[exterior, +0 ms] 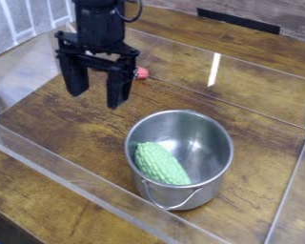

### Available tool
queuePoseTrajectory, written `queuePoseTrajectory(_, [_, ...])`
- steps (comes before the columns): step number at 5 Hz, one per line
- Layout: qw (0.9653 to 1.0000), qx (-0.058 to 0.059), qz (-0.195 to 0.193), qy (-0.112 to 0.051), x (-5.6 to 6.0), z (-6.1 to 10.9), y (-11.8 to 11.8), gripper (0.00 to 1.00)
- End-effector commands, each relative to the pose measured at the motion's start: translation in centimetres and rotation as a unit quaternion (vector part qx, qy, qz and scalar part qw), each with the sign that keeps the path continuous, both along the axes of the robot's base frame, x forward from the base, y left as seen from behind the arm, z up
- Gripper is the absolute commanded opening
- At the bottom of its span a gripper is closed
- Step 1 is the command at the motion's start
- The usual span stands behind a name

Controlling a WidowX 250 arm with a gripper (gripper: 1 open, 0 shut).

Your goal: Put the green object in the silver pot

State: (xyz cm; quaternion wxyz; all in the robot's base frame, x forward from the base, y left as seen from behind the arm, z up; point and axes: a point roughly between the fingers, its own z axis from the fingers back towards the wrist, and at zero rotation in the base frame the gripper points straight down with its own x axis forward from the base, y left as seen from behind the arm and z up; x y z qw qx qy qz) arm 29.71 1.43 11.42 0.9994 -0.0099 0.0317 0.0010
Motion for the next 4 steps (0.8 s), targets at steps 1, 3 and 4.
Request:
queuePoseTrajectory(1, [0.9994,0.004,-0.008,-0.035,0.2,1.0,0.6,1.0])
queuePoseTrajectory(3, [0.9985,0.024,0.024,-0.042,0.5,-0.7,-0.5,1.0])
queuePoseTrajectory(4, [0.9976,0.034,0.035,-0.049,1.0,-1.1,-1.0,1.0])
